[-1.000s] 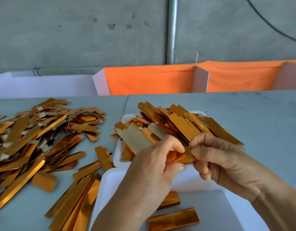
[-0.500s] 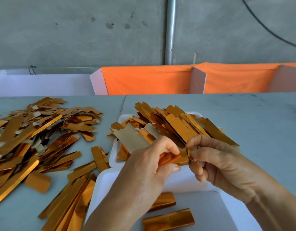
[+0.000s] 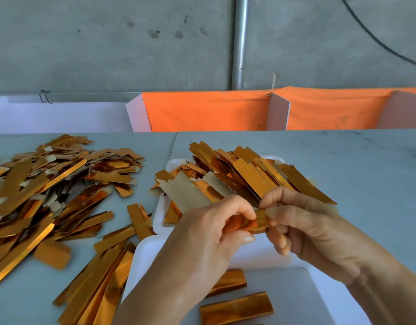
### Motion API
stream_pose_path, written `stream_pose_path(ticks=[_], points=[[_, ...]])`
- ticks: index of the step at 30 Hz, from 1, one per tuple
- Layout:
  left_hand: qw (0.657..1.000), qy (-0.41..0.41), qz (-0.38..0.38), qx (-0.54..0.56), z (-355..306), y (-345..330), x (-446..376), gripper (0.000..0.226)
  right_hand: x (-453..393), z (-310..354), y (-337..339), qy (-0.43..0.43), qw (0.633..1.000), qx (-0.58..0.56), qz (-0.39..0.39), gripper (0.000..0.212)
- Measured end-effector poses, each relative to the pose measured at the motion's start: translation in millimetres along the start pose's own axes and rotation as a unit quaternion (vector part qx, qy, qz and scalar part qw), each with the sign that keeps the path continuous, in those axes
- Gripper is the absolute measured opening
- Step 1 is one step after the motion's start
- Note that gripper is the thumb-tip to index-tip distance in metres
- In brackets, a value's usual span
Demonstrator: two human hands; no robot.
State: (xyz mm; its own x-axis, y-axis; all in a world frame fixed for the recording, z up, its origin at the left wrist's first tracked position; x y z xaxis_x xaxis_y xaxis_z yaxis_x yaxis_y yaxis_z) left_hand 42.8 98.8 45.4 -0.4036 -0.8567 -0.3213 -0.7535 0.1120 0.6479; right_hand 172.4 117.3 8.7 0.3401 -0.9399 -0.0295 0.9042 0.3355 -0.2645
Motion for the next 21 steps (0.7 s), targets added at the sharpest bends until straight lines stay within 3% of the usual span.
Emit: stream_pose_path(ticks=[2, 5, 7, 13, 21], points=[[0.999, 0.007, 0.011, 0.044, 1, 1, 0, 0.019, 0, 1, 0, 0.011, 1.0, -0.019, 0.014, 0.009], [0.996, 0.003, 0.024, 0.082, 0, 0, 1, 0.019, 0, 0, -1, 0.013, 0.998, -0.056, 0.034, 0.033], [0.995, 0.002, 0.028, 0.094, 0, 0, 1, 0.018, -1, -2, -1, 0.007, 0.996, -0.075, 0.038, 0.037], [0.99, 0.015, 0.04, 0.132, 5, -3, 0, 0.016, -3, -7, -1, -0.004, 0.998, -0.05, 0.043, 0.034], [0.983, 0.021, 0.04, 0.176, 8, -3, 1, 0.019, -3, -10, -7, -0.022, 0.992, -0.098, 0.077, 0.028]])
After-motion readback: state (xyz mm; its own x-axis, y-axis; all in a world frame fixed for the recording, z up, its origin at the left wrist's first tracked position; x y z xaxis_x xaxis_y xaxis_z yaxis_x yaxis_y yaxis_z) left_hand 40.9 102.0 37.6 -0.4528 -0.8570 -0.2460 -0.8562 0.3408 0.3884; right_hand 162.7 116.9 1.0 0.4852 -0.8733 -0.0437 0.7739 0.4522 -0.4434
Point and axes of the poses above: each hand's wrist, its own x-axis away from the middle knuckle, its own y-axis out of the back of the hand, z = x × y, the point moved 8 cm from there along -x, towards the middle knuckle, and after that the axes turned 2 degrees about y, right-handed, at the moved point
